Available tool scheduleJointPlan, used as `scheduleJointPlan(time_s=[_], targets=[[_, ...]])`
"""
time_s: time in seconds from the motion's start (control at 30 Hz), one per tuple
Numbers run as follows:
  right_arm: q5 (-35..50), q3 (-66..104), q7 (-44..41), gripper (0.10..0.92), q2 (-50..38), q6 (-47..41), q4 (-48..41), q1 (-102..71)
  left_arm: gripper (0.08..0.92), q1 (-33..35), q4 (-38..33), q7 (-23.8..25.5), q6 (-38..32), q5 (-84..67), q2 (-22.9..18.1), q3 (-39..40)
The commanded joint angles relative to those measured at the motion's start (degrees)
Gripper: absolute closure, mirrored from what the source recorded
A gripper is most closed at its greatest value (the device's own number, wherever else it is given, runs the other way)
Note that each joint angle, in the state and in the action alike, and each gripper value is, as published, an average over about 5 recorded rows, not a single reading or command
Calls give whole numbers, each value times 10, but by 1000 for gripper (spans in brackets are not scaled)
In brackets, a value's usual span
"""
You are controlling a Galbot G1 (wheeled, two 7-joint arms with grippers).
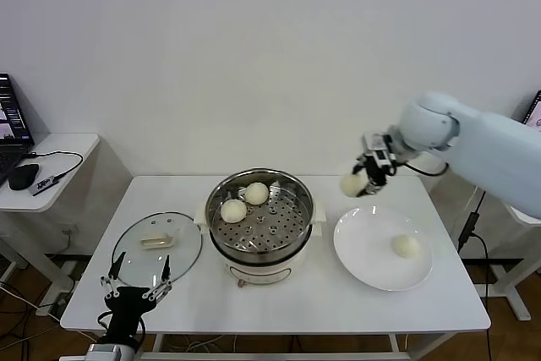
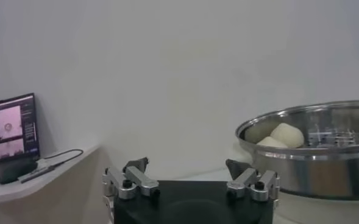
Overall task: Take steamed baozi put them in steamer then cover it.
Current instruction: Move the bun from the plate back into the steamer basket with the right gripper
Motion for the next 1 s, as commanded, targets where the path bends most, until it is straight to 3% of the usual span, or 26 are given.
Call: scheduleJointPlan(time_s=[0.03,0.47,1.0], targets=[[57,-45,31,465,146,15,-1,55,177,3,-2,0,0,-2,-1,-11],[-13,-113,94,465,257,159,-27,3,177,6,-3,-1,-2,-7,-10,-22],[-105,-139,82,464,306,282,-63,-16,177,0,7,-1,-3,-13,-16,-22]])
